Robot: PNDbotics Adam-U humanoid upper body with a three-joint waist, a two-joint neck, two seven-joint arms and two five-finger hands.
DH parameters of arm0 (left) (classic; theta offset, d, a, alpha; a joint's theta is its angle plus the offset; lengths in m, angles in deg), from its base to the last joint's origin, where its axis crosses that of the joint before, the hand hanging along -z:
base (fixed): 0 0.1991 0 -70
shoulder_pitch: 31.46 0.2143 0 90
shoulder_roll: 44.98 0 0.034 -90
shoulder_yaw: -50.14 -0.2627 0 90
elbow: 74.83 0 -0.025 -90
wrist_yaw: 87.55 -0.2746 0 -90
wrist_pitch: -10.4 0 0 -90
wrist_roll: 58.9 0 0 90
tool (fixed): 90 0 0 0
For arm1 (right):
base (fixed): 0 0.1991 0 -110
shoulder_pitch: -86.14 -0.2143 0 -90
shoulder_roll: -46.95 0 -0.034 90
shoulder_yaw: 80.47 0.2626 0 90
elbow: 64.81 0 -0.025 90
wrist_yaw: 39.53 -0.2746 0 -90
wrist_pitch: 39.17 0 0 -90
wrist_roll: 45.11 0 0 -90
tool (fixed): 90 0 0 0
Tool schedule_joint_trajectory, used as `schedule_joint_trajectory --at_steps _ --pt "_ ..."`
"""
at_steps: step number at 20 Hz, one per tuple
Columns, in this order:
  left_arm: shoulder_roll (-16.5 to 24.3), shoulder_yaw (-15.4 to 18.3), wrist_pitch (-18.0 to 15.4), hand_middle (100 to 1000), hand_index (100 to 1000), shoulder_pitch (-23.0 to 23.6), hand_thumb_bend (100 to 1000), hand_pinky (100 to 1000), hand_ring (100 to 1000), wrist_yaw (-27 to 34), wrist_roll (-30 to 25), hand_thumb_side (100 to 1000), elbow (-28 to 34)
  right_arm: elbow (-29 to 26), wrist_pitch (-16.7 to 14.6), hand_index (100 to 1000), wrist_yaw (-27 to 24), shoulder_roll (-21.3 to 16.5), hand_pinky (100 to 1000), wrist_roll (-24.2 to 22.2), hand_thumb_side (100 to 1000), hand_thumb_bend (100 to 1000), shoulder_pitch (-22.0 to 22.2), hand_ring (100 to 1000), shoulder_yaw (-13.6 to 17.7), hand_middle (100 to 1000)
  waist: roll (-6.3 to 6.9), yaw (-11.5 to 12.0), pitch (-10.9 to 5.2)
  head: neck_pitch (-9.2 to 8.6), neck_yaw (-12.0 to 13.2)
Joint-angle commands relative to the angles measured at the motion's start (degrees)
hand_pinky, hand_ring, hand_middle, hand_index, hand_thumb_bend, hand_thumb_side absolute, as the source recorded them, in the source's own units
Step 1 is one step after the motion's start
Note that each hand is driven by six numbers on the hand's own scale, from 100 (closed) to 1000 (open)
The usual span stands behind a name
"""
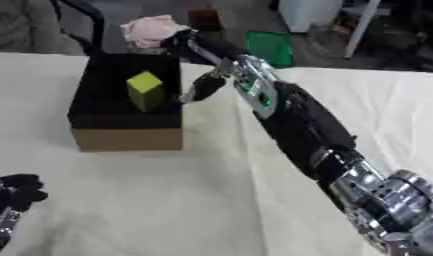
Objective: Pick up objects on the table and place them in the box.
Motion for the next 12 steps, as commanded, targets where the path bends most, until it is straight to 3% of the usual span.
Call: schedule_joint_trajectory --at_steps 1,5,12 --pt "0.3 0.81 -0.08 566 680 0.02 543 682 575 0.14 0.53 613 0.75 -5.05 1.12 871 -3.32 -3.33 667 1.65 166 554 0.21 791 0.91 707 0.64 -1.12 -1.31 1.03 1.29" --pt "0.29 1.23 -0.13 566 680 0.39 544 682 575 0.08 0.97 614 0.7 -11.07 2.64 869 -7.14 -6.75 646 3.66 151 470 3.53 780 0.76 687 0.99 -3.15 -1.52 1.92 2.77" --pt "0.26 1.77 -0.14 565 680 1.15 544 683 575 -0.1 1.71 616 0.62 -21.82 6.01 864 -13.75 -12.32 626 9.69 220 388 12.96 766 1.67 662 1.86 -6.41 -1.72 4.14 5.13"
